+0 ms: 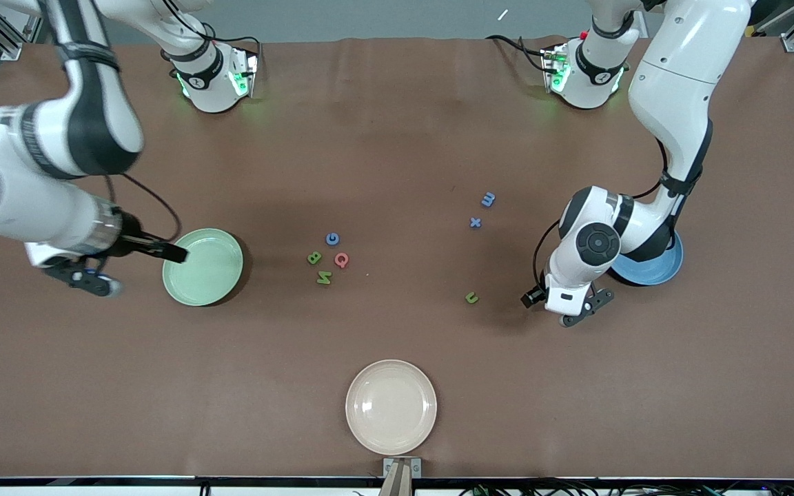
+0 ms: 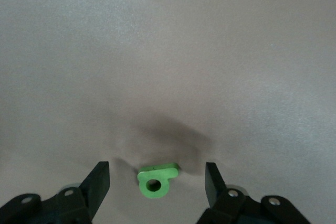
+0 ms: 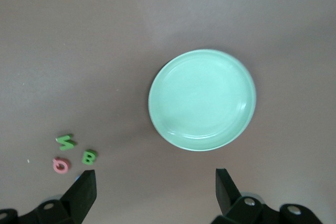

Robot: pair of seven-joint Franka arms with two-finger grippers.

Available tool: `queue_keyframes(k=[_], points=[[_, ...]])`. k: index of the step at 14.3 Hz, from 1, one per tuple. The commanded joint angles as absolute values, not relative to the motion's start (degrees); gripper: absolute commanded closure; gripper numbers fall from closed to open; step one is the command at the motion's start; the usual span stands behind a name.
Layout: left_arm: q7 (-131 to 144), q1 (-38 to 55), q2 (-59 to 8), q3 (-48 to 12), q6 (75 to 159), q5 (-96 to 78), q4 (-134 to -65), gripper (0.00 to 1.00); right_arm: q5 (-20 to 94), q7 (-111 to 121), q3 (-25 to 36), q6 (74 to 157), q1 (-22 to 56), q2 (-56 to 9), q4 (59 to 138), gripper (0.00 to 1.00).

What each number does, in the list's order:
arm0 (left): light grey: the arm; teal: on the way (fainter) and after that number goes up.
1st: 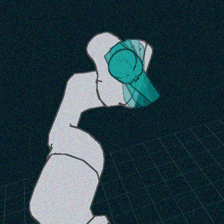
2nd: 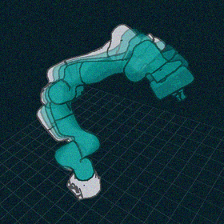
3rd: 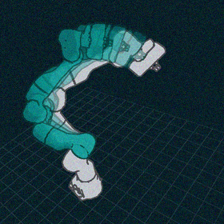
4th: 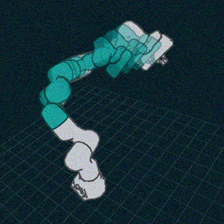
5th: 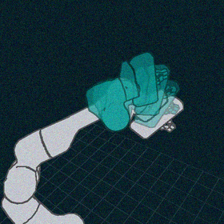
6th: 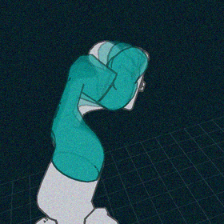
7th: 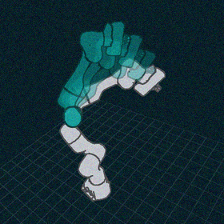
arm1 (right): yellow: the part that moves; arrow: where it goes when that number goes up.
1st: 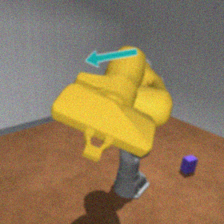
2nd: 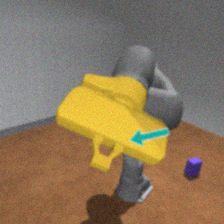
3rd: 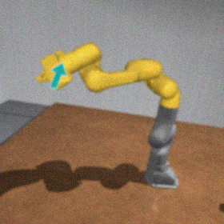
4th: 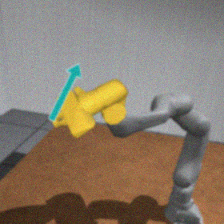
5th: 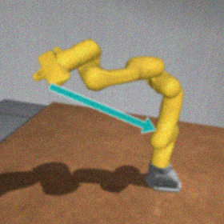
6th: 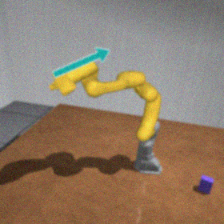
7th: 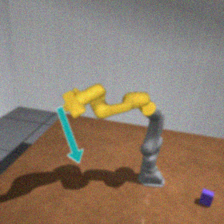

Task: Sort upper and lower case letters into plates
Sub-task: 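Grasp the b with the left gripper while the right gripper grasps the B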

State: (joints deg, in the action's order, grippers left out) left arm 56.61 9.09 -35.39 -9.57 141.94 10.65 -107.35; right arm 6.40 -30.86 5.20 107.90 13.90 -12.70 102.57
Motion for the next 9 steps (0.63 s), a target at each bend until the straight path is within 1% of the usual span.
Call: queue_keyframes(k=[1, 4, 6, 7, 9], points=[[58.5, 9.2, -35.3, -9.6, 143.9, 12.1, -108.3, 0.23, 6.4, -38.2, 5.7, 115.7, 18.1, -10.9, 110.6, 0.00], [58.5, 9.3, -35.2, -9.6, 144.8, 12.1, -109.2, 0.28, 6.2, -45.2, 5.7, 124.7, 22.3, -11.5, 116.2, 0.00], [58.5, 9.4, -35.2, -9.6, 146.2, 12.1, -109.9, 0.29, 6.2, -49.7, 5.7, 130.6, 25.0, -13.6, 118.6, 0.00], [58.5, 9.4, -35.2, -9.6, 146.3, 12.1, -110.1, 0.31, 6.2, -52.3, 5.7, 132.5, 26.4, -14.8, 118.8, 0.00], [58.5, 9.4, -35.2, -9.6, 146.3, 12.1, -110.3, 0.33, 6.1, -57.7, 5.8, 135.1, 29.4, -17.9, 118.7, 0.05]])
